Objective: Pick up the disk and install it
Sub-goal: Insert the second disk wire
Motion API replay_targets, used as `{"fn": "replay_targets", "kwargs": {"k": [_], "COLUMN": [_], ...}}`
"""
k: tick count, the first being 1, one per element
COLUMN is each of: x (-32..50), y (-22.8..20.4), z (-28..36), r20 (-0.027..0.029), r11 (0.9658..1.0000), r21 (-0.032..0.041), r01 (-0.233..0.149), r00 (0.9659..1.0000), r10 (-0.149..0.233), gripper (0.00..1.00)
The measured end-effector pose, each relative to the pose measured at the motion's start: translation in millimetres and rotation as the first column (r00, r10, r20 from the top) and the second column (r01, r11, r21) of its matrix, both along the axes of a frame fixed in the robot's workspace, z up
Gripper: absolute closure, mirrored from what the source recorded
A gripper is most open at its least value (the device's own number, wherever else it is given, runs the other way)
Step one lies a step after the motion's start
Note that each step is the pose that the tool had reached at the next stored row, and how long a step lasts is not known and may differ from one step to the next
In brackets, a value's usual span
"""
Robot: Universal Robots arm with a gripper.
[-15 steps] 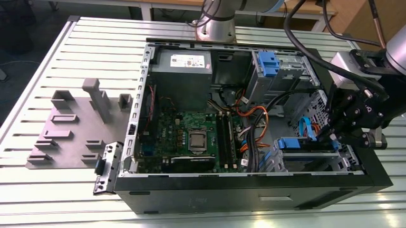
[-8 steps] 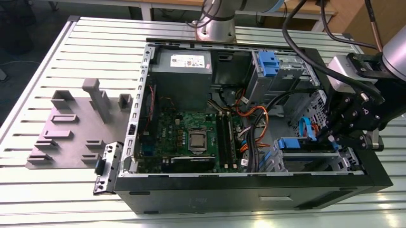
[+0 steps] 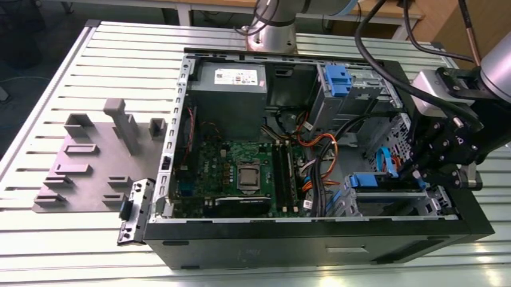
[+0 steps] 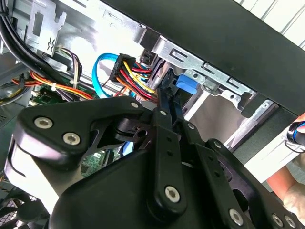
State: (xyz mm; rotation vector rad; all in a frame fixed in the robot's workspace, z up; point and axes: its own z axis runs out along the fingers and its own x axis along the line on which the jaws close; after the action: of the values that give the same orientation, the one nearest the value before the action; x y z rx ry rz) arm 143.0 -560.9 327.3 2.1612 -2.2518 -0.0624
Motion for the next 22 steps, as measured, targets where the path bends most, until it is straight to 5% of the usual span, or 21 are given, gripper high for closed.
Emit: {"fn": "replay_targets", "kwargs": {"k": [7, 12, 22], "x": [0.0, 0.0, 0.0], "y": [0.1, 0.0, 0.0], "z": [-1.3, -0.4, 25.7], "r20": [0.0, 0.0, 0.0], "r11": [1.0, 1.0, 1.0], "r21": [0.0023, 0.0004, 0.0005], "r01": [0.0, 0.0, 0.0], "r00": [1.0, 1.0, 1.0], "r10": [0.0, 0.0, 0.0], "gripper": [0.83, 0.7, 0.7]}}
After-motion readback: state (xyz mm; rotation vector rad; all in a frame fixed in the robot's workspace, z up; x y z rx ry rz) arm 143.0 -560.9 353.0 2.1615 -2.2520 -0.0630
